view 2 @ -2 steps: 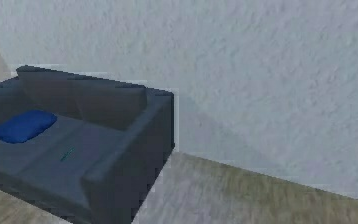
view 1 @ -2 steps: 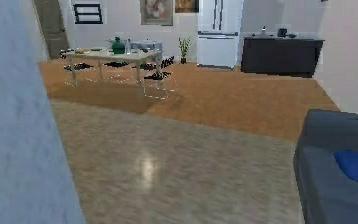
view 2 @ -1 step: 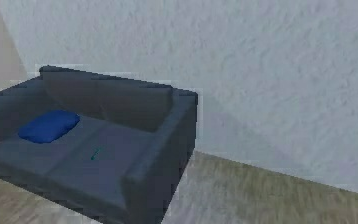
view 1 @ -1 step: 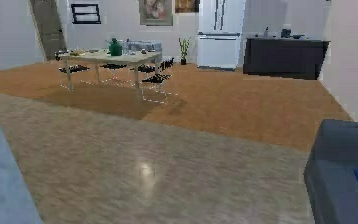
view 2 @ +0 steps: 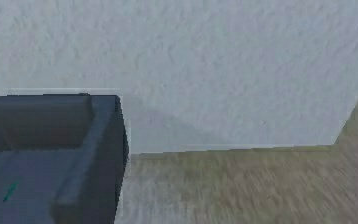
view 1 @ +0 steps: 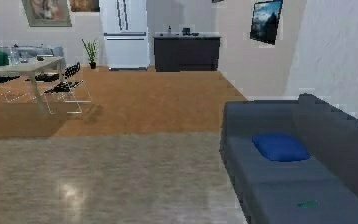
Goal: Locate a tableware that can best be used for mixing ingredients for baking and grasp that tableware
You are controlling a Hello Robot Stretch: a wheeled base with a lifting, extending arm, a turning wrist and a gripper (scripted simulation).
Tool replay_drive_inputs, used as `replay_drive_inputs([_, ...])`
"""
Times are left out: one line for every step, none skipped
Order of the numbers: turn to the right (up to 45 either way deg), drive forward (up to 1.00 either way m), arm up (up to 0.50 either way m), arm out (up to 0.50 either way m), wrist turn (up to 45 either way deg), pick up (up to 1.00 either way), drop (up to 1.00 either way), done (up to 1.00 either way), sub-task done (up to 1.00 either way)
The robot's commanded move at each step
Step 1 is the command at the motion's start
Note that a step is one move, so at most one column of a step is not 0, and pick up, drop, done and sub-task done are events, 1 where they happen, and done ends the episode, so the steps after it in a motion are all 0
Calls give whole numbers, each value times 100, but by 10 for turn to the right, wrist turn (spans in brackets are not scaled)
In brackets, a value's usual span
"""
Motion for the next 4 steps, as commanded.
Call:
replay_drive_inputs([0,100,0,0,0,0,0,0,0])
replay_drive_inputs([0,70,0,0,0,0,0,0,0])
replay_drive_inputs([0,100,0,0,0,0,0,0,0])
replay_drive_inputs([0,100,0,0,0,0,0,0,0])
